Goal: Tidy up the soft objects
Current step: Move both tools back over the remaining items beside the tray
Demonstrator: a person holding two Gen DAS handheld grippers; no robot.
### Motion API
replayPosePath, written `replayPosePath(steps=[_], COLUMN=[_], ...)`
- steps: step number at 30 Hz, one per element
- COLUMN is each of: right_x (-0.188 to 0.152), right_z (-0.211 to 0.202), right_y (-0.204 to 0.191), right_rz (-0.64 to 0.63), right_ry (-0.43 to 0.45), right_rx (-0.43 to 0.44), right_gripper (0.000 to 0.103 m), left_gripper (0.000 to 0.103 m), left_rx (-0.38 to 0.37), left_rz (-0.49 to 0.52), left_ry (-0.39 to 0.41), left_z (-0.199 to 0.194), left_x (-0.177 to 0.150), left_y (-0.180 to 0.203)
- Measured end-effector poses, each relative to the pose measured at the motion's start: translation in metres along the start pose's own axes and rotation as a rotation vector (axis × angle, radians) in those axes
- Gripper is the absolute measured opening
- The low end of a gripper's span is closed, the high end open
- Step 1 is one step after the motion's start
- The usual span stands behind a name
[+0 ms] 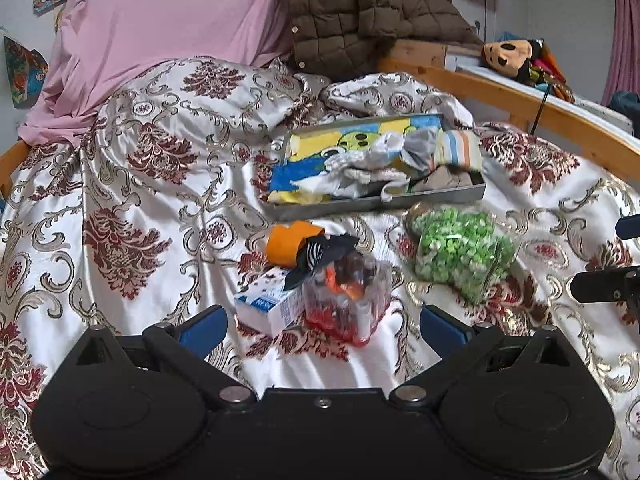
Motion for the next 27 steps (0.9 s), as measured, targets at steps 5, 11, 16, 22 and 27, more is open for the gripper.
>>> replayPosePath(steps=[5,11,16,22,27], right_x=[-0.01,-0.017,-0.016,-0.016,-0.017], right_z=[0.009,0.019,0.022,0.029,0.036], right_y=[-0.01,-0.021,-0.031,-0.036,-0.041], right_rz=[-0.022,-0.033,-0.049,-0.055,-0.058], right_ry=[-0.04,-0.077,-0.084,-0.102,-0.116], right_rx=[0.015,0.033,0.051,0.072,0.077], right_gripper=[0.102,0.102,0.102,0.102,0.102], left_gripper=[0.102,0.102,0.102,0.102,0.102], left_rx=[0.012,0.027,0.032,0.042,0.057], left_rz=[0.012,0.015,0.008,0.006,0.004], left_ry=[-0.023,-0.064,-0.071,-0.075,-0.065], left_z=[0.002,0.005,0.004,0.003,0.002], left_x=[-0.006,-0.017,-0.023,-0.024,-0.024], left_y=[-0.005,-0.013,-0.019,-0.023,-0.028])
Point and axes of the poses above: each gripper's, at about its wrist camera, not at the fingertips, and z roughly the way its jaws point, y to its right, x to its top, the point moved 7 cm from there along z, roughly the way its jaws point, and after that the axes turned 7 degrees about -x, right-handed, at the moved point
